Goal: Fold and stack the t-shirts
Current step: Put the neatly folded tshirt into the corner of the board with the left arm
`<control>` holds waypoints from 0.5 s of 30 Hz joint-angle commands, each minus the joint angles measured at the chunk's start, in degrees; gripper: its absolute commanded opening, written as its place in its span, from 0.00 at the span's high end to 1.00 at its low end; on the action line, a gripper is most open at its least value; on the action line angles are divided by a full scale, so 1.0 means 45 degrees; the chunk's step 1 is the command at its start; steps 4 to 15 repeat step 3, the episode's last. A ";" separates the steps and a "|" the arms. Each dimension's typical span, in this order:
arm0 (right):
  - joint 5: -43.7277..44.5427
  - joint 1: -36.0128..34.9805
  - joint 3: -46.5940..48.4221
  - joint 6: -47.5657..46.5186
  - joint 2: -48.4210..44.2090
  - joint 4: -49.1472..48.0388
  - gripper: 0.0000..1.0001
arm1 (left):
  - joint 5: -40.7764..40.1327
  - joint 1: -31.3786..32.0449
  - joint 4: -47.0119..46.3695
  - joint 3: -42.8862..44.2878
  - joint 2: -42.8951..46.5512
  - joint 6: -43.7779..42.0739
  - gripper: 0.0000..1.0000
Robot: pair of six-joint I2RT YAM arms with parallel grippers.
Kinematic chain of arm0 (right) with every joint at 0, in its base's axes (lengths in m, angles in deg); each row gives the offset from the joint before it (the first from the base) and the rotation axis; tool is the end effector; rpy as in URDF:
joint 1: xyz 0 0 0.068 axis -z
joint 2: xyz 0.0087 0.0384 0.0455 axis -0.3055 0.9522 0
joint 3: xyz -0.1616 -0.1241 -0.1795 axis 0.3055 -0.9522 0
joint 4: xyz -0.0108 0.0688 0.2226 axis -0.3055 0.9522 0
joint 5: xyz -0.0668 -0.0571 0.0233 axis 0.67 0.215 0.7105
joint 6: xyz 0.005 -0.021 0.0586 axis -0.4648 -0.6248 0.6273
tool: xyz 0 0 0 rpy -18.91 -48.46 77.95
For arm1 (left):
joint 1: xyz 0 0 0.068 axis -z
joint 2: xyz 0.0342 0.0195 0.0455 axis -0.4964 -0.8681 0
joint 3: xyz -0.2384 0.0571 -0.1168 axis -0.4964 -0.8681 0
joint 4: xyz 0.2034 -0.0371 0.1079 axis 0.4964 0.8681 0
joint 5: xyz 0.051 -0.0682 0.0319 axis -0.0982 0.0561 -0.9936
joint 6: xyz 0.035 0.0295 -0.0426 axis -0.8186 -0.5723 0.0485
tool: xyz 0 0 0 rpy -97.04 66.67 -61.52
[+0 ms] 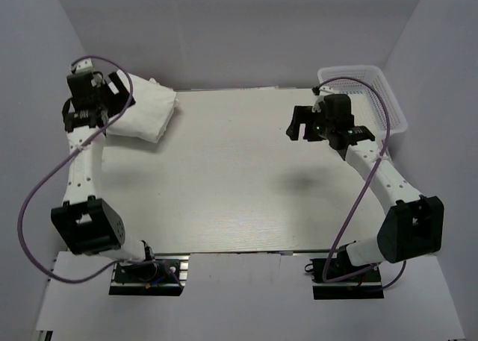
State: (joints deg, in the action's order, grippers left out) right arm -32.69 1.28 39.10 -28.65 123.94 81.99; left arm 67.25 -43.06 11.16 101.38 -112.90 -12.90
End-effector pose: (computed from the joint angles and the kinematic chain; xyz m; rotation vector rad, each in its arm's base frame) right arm 0.2903 0.0910 0.3187 -0.1532 2.1385 0.3950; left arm 0.3146 0.0721 0.3832 -0.5009 2.0191 -0.0790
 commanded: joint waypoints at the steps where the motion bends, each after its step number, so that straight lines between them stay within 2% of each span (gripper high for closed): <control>1: 0.0088 0.0037 -0.0024 0.0563 -0.0852 -0.0690 0.10 | 0.2216 0.0065 -0.0361 -0.2138 0.1348 0.0944 0.00; 15: 0.0088 0.0037 -0.0473 0.0582 -0.0972 -0.0927 0.10 | 0.2278 0.0065 0.0045 -0.2281 0.1546 0.0944 0.00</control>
